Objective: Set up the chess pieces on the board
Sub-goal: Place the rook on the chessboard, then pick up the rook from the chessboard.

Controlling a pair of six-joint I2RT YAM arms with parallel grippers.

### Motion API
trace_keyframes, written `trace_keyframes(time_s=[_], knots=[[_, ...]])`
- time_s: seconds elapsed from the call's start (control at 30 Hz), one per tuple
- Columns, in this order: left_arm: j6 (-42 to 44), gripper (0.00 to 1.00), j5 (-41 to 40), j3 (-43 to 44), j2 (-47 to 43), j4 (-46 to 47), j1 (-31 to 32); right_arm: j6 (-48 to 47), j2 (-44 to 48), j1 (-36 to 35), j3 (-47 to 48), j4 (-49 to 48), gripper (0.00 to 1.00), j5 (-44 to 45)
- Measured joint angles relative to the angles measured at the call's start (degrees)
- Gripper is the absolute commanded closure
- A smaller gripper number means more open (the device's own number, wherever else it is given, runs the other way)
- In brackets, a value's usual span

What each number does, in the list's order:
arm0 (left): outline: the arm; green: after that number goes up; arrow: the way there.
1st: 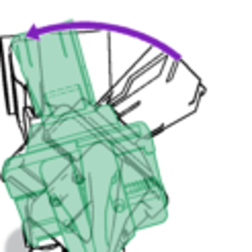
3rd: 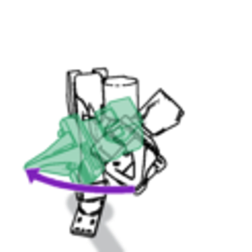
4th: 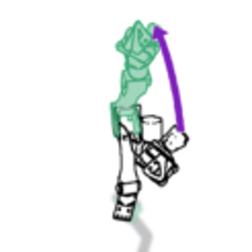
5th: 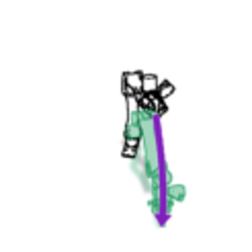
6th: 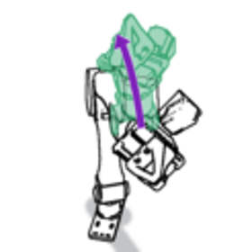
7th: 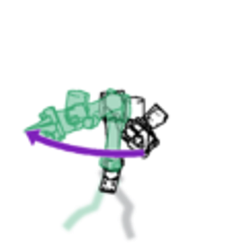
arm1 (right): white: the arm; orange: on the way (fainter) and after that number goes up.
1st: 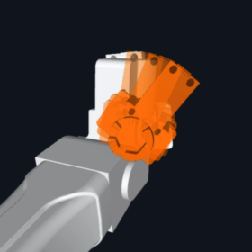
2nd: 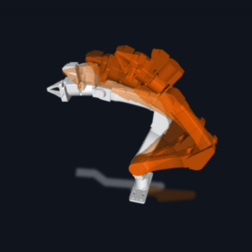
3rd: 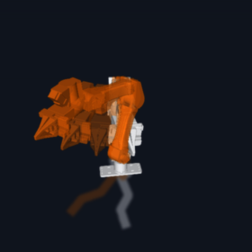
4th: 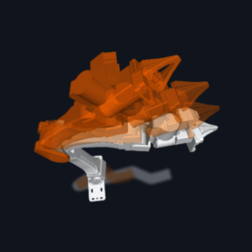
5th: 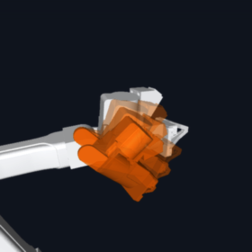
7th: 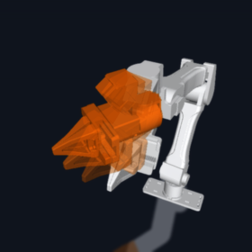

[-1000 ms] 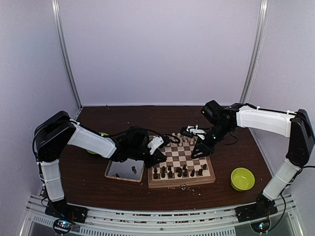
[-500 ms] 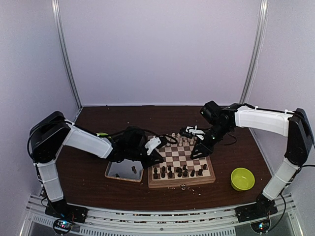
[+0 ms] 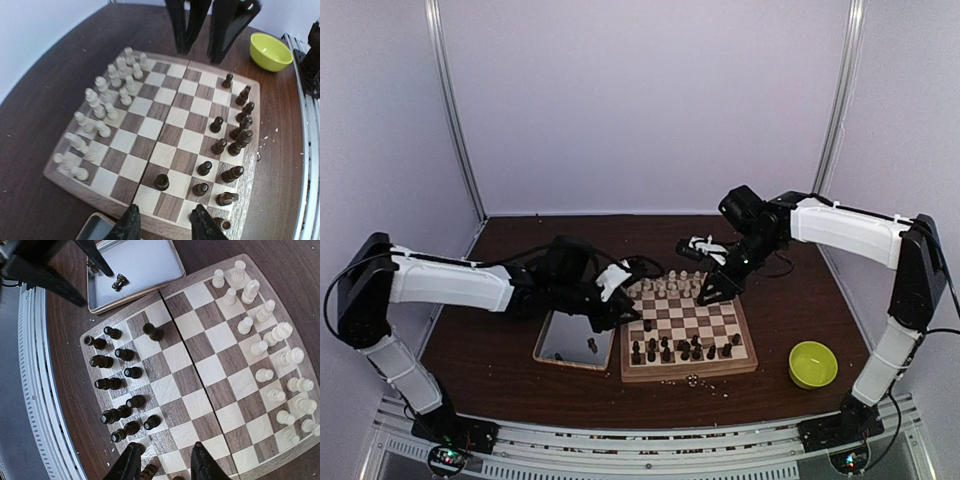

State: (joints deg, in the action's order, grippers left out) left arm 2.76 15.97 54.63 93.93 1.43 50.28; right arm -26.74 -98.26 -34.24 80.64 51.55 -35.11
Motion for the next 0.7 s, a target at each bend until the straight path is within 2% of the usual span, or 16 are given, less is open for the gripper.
trace_keyframes(time_s=[0.03,0.13,0.23,0.47,0.7], knots=[[-0.07,0.52,-0.85,-0.26,-2.89,-1.22,0.0,0.04,-0.31,-0.09,1.95,0.44,0.63,0.07],[-2.23,0.43,-5.55,-1.88,-13.07,-3.37,-0.39,0.02,-5.09,-1.64,8.39,2.16,0.62,1.66],[-6.88,0.4,-11.04,-0.87,-18.27,-6.8,-2.45,-0.17,-9.99,-4.63,14.91,4.33,0.6,3.78],[-19.23,0.4,-25.05,3.37,-19.02,-19.26,-6.47,-0.33,-20.13,-11.67,25.38,8.11,0.57,8.24],[-25.14,0.4,-29.53,1.66,-21.09,-23.1,-6.47,-0.9,-25.05,-14.51,28.83,10.45,0.57,11.41]])
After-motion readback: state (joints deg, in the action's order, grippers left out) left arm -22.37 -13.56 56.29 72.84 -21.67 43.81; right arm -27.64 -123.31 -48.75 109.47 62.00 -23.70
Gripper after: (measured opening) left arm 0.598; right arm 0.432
